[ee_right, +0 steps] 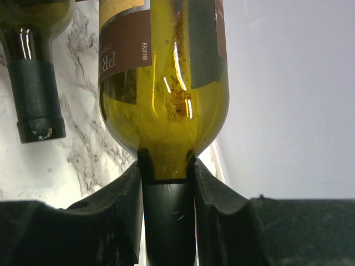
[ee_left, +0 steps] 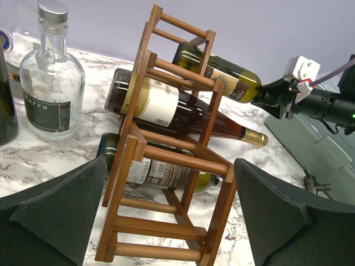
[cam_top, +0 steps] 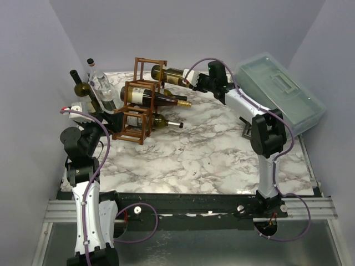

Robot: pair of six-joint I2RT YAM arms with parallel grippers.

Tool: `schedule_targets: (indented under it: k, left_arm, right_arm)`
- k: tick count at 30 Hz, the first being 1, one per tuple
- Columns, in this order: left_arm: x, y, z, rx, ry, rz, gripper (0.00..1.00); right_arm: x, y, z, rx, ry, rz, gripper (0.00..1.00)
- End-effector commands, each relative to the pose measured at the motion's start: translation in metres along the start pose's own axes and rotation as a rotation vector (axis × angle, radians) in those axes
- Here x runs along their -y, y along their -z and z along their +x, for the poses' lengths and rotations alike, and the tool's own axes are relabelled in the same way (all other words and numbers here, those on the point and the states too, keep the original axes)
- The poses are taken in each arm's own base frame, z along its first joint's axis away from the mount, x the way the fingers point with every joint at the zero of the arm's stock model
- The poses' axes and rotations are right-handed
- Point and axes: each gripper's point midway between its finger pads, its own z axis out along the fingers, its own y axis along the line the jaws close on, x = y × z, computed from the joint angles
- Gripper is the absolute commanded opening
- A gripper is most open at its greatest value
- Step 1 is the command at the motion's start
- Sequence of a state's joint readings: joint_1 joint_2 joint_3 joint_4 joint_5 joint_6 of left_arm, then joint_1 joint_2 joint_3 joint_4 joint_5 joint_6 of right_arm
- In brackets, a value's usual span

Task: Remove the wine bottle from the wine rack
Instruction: Pick up the wine bottle from the wine rack.

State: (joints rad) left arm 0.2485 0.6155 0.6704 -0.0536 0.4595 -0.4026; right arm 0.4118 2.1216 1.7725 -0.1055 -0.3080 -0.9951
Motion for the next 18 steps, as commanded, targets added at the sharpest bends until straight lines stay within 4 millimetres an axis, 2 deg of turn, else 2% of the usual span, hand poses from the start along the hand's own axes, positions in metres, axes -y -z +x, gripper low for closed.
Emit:
schedule_targets:
  k: [1,18]
  left_arm:
    - [-0.007,0.000,0.004,-0.003,-0.006,-0.023,0.99]
    - [-0.009,-0.002,0.005,-0.010,-0.003,-0.028,0.99]
  right_arm:
    - [0.063,0.038,-0.057,0.156,0.060,0.171,0.00]
    - [0.065,0.062,-0.040,0.125,0.051,0.182,0.00]
